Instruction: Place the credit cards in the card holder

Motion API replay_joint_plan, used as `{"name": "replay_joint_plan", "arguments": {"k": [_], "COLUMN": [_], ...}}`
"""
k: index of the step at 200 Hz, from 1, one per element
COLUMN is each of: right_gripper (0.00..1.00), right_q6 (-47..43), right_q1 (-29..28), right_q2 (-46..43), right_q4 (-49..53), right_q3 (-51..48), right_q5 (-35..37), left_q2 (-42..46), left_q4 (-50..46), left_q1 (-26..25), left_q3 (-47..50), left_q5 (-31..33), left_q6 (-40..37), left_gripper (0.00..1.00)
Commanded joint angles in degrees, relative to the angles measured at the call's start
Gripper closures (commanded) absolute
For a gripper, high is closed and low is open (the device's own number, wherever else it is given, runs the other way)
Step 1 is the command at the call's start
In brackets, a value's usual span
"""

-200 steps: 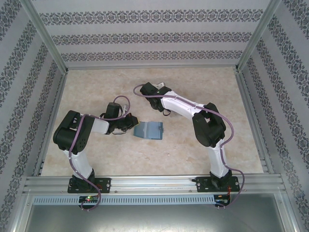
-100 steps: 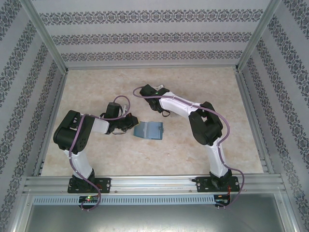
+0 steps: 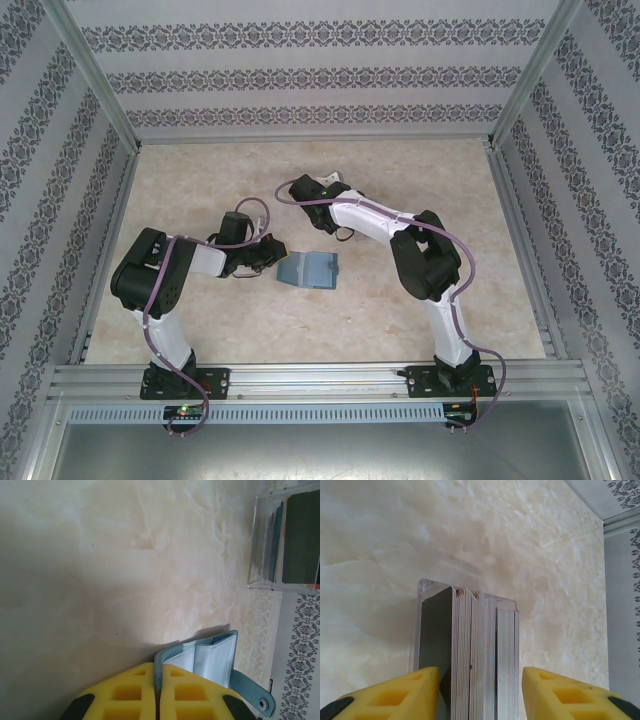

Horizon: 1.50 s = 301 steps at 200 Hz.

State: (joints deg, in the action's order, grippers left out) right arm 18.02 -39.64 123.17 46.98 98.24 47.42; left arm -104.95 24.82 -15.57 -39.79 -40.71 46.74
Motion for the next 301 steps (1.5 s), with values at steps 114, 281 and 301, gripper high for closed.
{"name": "replay_joint_plan", "arguments": {"k": [114, 281, 301], "right_gripper": [0.96, 0.99, 1.0], "right_q6": [-1.6, -1.9, -1.6], "right_q1": [-0.8, -0.8, -0.8], "right_q2": [-2.1, -1.7, -2.1], "right_q4": [0.0, 1.8, 1.5], "right_q3": [-0.4, 0.6, 0.0], "right_q5": [0.9, 2.4, 1.8], "left_q2": [-5.0, -5.5, -5.6], "left_q4": [-4.5, -4.8, -4.7], "left_q1": [-0.5, -0.8, -0.8], "left_q3": [0.1, -0.4, -0.4], "left_q5": [5.4, 5.5, 5.3], "left_q6": [-1.1, -1.1, -1.1], "left_gripper": [1.0, 1.0, 1.0]}}
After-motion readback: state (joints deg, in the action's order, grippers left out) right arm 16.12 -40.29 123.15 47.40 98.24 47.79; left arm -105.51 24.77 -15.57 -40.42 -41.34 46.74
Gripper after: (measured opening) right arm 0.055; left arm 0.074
